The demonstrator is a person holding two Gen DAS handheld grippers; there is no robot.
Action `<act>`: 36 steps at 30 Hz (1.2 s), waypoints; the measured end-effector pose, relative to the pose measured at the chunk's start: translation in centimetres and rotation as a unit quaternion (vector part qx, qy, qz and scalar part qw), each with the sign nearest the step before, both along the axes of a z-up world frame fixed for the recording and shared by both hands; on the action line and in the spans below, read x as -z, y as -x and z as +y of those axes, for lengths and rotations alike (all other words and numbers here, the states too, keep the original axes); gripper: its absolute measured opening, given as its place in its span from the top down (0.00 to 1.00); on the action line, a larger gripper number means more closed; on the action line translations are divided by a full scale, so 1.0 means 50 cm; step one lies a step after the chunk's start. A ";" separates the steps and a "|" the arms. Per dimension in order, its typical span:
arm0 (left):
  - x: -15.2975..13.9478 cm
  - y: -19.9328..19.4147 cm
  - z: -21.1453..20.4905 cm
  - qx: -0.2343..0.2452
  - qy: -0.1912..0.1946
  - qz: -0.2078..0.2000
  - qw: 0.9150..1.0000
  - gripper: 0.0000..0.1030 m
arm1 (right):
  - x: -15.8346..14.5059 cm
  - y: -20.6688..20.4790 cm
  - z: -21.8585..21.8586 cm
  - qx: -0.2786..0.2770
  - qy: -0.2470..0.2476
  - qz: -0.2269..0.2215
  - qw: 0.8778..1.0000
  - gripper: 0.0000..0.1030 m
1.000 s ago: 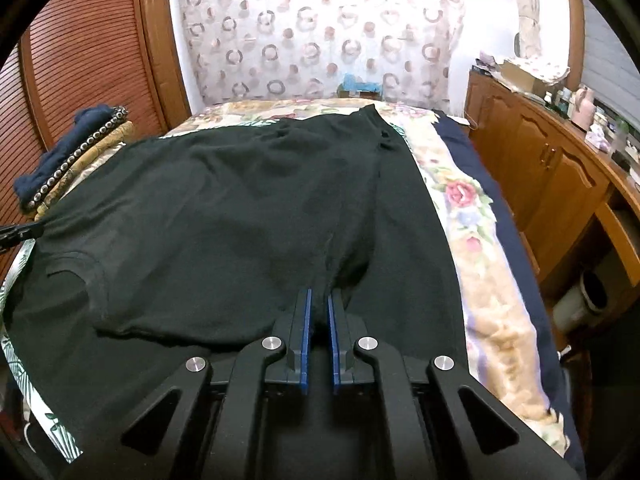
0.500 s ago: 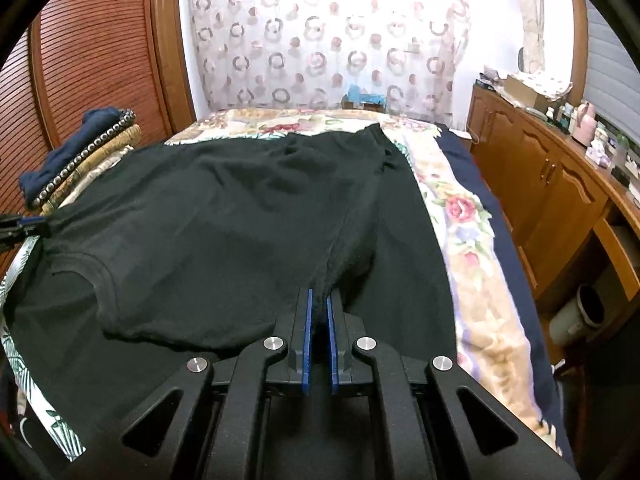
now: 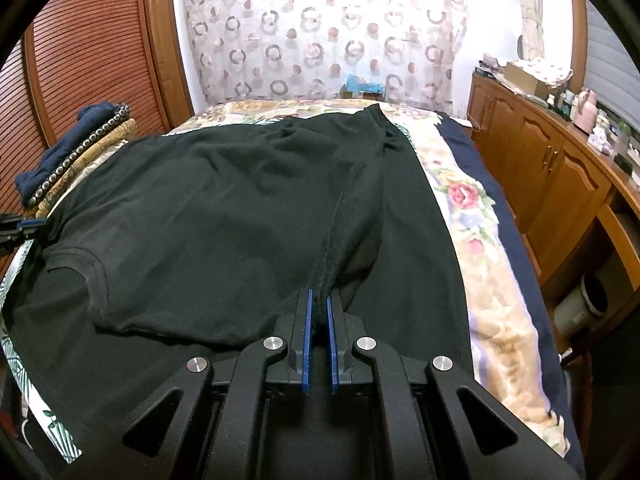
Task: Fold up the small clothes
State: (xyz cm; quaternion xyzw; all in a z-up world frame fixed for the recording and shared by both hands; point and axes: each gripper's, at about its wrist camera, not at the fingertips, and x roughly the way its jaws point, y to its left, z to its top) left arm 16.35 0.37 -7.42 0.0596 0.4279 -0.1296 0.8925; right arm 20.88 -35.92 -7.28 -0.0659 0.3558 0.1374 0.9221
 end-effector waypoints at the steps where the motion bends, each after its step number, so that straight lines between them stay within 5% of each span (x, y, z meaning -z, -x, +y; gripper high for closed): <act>1: 0.004 -0.003 0.004 -0.006 -0.004 0.004 1.000 0.87 | 0.000 -0.001 0.001 0.000 -0.001 0.000 1.000 0.94; 6: 0.006 -0.012 0.039 -0.022 0.038 0.019 0.999 0.96 | 0.005 -0.003 0.001 -0.003 0.001 -0.003 1.000 0.94; 13: -0.114 0.076 0.041 -0.005 0.106 -0.064 0.992 0.96 | -0.059 0.030 -0.020 -0.006 -0.034 -0.045 0.998 0.94; 22: -0.189 0.170 0.011 0.025 0.136 -0.096 0.986 0.96 | -0.165 0.139 -0.051 -0.022 -0.050 -0.101 0.993 0.94; 28: -0.157 0.217 0.000 0.020 0.128 -0.087 0.988 0.96 | -0.163 0.206 -0.093 -0.013 -0.049 -0.099 0.994 0.94; 36: -0.029 0.198 -0.007 -0.005 0.092 -0.017 0.996 0.96 | -0.051 0.166 -0.088 0.017 -0.014 -0.018 1.000 0.94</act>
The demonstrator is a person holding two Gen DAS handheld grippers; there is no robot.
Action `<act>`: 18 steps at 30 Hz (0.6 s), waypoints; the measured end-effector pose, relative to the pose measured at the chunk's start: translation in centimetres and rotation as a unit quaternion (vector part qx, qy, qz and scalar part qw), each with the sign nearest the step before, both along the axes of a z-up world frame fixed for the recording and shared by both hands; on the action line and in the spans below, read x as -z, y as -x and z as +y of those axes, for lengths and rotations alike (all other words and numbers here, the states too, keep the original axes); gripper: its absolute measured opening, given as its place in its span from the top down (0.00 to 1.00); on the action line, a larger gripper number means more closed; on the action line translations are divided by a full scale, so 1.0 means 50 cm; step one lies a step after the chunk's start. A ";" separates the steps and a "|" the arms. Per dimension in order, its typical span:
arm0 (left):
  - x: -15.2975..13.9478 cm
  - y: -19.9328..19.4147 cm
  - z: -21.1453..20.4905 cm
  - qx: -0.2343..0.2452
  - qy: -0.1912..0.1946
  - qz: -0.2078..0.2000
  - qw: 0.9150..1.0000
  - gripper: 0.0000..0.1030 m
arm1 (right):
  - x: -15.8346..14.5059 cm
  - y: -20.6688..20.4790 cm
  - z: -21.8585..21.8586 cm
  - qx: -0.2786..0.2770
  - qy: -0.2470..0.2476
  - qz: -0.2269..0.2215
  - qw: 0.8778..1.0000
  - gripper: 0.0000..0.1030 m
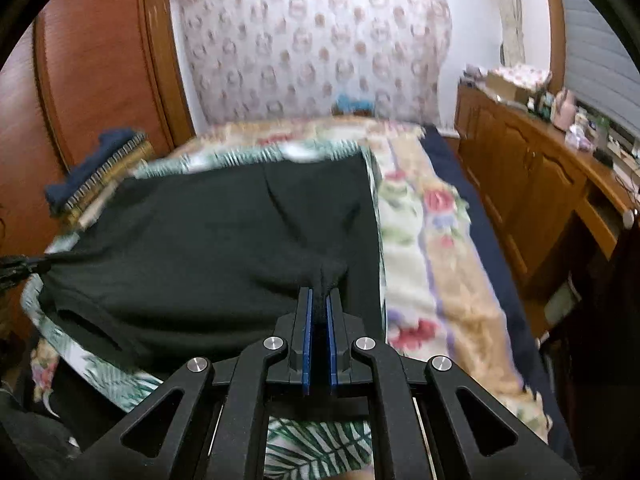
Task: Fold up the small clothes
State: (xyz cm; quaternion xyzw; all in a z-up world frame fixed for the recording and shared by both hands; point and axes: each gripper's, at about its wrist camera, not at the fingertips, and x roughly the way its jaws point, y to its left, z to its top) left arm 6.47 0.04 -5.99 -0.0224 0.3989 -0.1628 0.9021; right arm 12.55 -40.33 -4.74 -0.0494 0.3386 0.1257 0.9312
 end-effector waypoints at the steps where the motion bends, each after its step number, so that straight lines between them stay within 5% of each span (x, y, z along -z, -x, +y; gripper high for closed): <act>1: 0.006 0.001 0.001 -0.002 0.000 0.003 1.000 0.96 | 0.012 -0.006 0.002 0.007 0.004 0.007 1.000 0.94; 3: 0.010 0.003 0.005 -0.008 -0.005 0.002 1.000 0.92 | 0.026 -0.015 0.005 0.017 0.003 0.016 1.000 0.94; 7: 0.003 0.017 0.038 -0.030 0.006 -0.012 0.999 0.80 | 0.010 -0.036 0.017 0.032 0.005 0.007 0.999 0.77; 9: 0.001 0.019 0.057 -0.045 0.011 -0.017 0.999 0.68 | -0.001 -0.035 0.024 0.035 0.005 -0.001 0.999 0.61; 11: 0.003 0.021 0.076 -0.062 0.014 -0.019 0.998 0.44 | -0.001 -0.016 0.031 0.030 0.002 -0.012 0.999 0.53; 18: 0.035 0.003 0.110 -0.101 0.033 0.010 0.994 0.39 | 0.020 0.018 0.104 -0.022 -0.003 -0.014 1.000 0.47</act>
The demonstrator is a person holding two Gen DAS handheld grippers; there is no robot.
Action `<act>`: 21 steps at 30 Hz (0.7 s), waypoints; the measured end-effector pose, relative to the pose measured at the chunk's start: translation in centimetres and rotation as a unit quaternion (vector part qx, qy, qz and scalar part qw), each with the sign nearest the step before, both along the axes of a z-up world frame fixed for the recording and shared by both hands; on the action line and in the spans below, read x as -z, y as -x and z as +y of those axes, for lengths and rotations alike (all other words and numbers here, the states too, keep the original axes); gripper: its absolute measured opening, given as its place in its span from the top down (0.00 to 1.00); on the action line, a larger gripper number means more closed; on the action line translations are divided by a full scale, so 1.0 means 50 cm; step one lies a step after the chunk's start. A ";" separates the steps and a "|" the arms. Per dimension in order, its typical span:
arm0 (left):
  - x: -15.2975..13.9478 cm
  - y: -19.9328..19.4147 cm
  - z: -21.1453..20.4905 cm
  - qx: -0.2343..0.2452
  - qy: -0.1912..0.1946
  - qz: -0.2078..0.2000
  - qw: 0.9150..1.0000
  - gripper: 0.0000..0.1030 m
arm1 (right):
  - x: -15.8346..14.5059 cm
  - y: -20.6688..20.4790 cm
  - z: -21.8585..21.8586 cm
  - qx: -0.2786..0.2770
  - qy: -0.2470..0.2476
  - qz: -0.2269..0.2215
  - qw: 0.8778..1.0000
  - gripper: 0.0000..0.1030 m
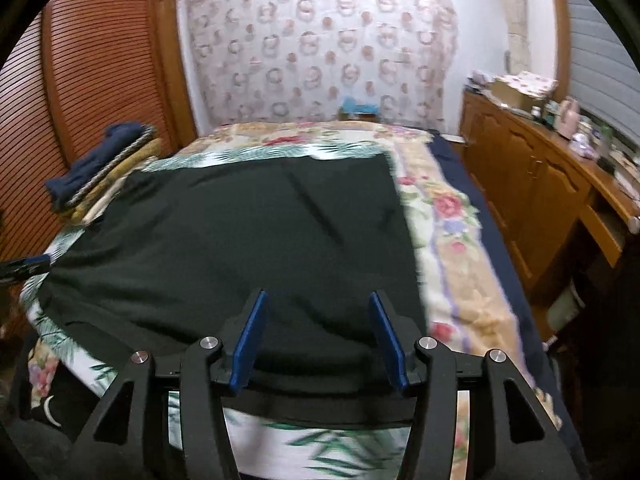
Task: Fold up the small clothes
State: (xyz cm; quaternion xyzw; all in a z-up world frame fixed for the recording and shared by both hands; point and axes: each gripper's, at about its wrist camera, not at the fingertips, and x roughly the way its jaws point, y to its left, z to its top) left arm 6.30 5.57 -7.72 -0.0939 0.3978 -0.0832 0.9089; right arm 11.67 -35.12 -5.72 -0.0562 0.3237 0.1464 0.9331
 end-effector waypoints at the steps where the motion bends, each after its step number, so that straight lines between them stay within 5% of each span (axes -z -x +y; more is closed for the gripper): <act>1: 0.004 -0.001 0.004 -0.004 0.001 0.001 1.000 0.39 | 0.008 0.000 0.014 -0.010 -0.001 0.003 1.000 0.46; 15: 0.031 -0.020 0.026 -0.026 0.011 0.012 1.000 0.34 | 0.069 -0.035 0.109 -0.089 -0.009 0.034 0.995 0.46; 16: 0.031 -0.018 0.031 -0.015 0.043 0.011 0.999 0.36 | 0.068 -0.039 0.106 -0.094 -0.008 0.034 0.995 0.46; 18: 0.031 -0.023 0.037 0.000 0.088 0.020 0.996 0.59 | 0.060 -0.039 0.101 -0.100 -0.006 0.032 0.994 0.46; 21: 0.027 -0.025 0.034 0.012 0.105 0.023 0.994 0.76 | 0.052 -0.026 0.090 -0.104 -0.008 0.032 0.994 0.46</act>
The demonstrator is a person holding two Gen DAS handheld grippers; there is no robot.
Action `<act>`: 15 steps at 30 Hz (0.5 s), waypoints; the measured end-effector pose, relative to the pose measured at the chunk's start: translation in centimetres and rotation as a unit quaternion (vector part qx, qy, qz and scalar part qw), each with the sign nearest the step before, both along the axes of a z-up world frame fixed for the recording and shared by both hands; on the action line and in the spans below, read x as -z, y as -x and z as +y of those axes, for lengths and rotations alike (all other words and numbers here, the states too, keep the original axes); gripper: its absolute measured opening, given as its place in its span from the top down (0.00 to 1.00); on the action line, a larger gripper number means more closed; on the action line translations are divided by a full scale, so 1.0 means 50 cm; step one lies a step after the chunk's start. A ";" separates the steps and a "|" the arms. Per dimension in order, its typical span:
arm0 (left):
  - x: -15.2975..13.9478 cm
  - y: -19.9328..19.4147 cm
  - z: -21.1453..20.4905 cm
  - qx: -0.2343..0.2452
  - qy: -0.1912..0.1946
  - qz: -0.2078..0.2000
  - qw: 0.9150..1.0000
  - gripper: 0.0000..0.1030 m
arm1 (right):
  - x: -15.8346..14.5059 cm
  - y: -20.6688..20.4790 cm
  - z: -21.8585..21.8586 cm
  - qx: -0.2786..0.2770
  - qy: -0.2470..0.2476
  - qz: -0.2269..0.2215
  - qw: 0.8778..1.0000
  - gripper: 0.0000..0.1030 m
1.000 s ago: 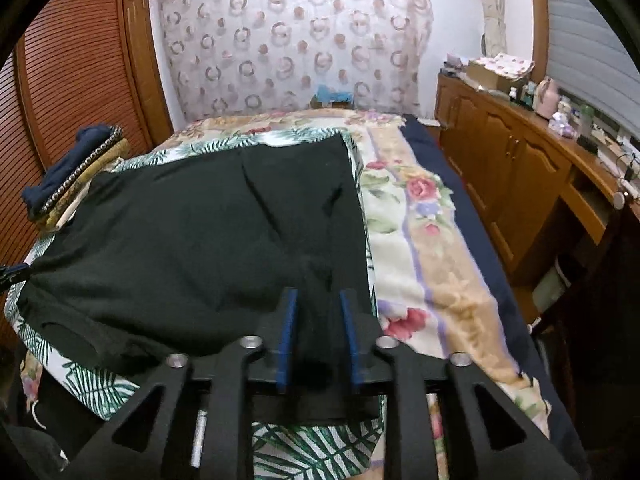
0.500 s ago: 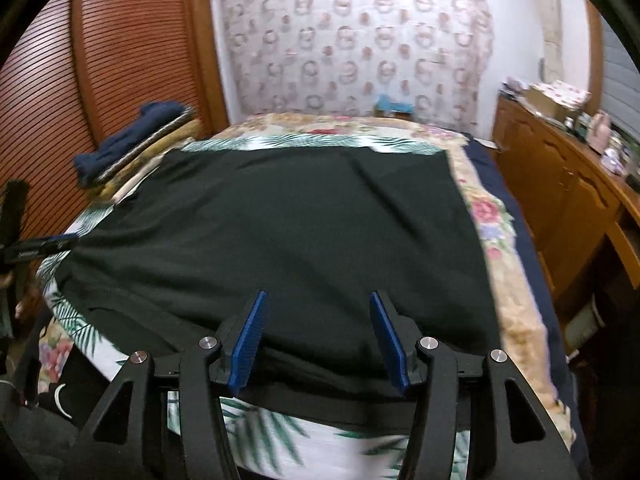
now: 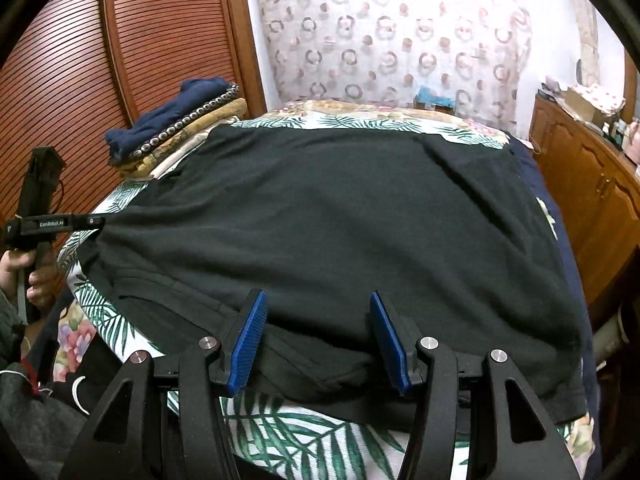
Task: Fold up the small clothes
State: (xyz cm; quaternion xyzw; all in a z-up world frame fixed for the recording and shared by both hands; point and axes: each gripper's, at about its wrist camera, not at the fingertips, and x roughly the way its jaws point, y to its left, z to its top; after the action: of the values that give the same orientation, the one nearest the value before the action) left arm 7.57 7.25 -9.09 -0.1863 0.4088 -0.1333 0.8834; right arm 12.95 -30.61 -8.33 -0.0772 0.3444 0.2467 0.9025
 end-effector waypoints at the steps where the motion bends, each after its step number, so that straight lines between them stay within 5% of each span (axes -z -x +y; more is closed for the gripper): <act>1: 0.001 -0.002 -0.003 0.003 -0.003 0.002 1.000 0.79 | 0.001 0.001 -0.005 0.000 -0.001 0.001 1.000 0.46; 7: 0.002 -0.009 -0.001 -0.006 0.030 0.013 0.999 0.78 | 0.010 -0.002 -0.008 0.007 -0.002 0.011 1.000 0.46; 15: -0.001 -0.025 -0.008 -0.031 -0.030 0.015 0.999 0.68 | 0.012 -0.005 0.007 0.009 -0.003 0.014 1.000 0.46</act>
State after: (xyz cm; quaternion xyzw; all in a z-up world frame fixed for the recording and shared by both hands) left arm 8.80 6.87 -9.03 -0.1739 0.4201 -0.0909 0.8860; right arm 13.19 -30.27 -8.92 -0.0679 0.3566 0.2403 0.9003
